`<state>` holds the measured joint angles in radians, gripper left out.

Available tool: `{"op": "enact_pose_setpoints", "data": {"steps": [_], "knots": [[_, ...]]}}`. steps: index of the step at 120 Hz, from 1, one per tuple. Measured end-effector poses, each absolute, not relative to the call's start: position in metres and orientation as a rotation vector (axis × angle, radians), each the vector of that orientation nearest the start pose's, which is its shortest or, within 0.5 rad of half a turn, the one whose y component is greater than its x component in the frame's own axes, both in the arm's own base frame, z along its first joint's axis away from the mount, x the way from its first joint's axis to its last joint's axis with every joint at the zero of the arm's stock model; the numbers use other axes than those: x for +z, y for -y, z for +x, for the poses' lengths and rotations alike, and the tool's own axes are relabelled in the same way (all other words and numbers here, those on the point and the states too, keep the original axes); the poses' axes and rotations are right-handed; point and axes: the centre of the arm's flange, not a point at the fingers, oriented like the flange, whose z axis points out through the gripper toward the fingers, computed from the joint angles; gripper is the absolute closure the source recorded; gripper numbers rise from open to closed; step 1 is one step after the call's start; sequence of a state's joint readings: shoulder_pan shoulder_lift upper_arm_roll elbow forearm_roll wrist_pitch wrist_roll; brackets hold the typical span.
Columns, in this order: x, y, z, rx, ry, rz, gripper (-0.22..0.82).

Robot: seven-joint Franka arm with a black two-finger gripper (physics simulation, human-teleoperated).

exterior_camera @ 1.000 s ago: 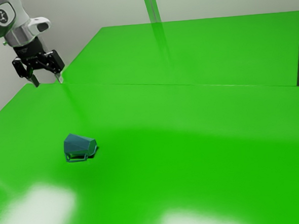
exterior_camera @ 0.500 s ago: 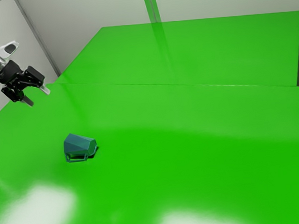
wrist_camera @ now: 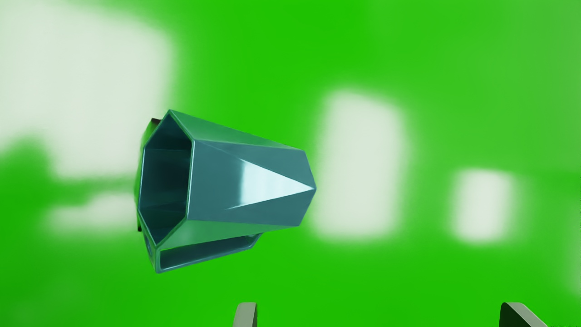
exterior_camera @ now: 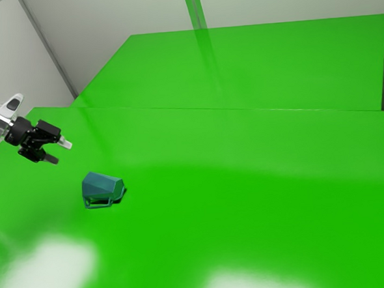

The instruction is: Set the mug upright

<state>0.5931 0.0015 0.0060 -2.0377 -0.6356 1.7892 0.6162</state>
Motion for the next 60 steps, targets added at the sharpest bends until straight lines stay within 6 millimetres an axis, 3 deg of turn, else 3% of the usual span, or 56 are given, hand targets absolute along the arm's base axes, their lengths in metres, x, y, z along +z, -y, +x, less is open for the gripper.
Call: {"op": "enact_pose_setpoints", "data": {"steps": [34,60], "knots": [[0.391,-0.279,0.457,0.230,-0.195,2.418,0.02],[0.361,-0.284,0.459,0.238,-0.145,2.382,0.02]]}}
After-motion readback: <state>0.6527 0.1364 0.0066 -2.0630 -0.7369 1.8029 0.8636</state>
